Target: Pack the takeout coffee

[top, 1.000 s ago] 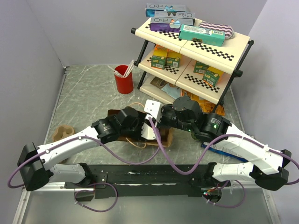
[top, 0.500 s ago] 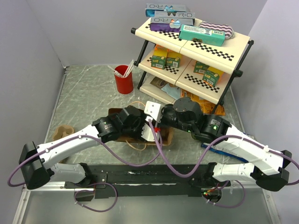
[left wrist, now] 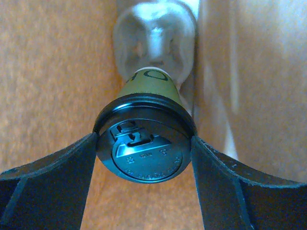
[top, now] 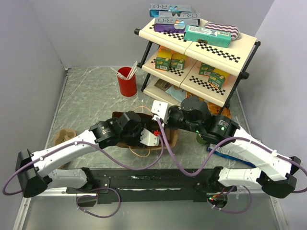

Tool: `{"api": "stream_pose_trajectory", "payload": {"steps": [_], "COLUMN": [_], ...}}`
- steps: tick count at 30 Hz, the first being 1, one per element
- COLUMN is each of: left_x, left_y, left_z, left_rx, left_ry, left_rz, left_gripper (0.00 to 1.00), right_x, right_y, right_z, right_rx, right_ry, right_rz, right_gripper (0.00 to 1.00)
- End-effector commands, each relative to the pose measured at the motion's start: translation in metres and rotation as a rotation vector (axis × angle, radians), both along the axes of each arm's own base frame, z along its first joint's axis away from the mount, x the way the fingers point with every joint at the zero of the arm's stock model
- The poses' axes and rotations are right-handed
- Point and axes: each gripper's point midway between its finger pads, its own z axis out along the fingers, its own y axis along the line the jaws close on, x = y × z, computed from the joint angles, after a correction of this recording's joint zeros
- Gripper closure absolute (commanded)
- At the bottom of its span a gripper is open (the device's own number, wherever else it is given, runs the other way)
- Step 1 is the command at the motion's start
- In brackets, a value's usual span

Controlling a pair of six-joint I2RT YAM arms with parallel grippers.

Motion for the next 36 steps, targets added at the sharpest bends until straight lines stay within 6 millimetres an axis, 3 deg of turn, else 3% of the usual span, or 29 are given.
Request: {"api": "stream_pose_trajectory", "payload": {"steps": [1, 10, 20, 36], "left_x": [0.004, 0.002, 0.004, 0.020], "left_y": [0.024, 0.040, 0.059, 0.056], "left_z": [0.003, -0.011, -0.025, -0.009], "left_rx": [0.021, 0.065, 0.071, -0.081], "left_ry": [-0.060, -0.055, -0.092, -0.029], "left_rz": [0.104, 0.171, 0.255, 0.429], "left_gripper": [0.99, 0.99, 0.99, 0.99], "right_x": [-0.012, -0.036, -0.037, -0.033], "right_y": [0.002, 0.009, 0.013, 0.013], "right_z": [0.015, 0.012, 0.009, 0.008], "right_rx": [0.035, 0.018, 0.051, 0.070], "right_ry": [-0.052, -0.052, -0.055, -0.086], "right_rz": [0.041, 0.099, 0.054, 0.047], "right_gripper": [1.00, 1.00, 1.00, 1.00]}}
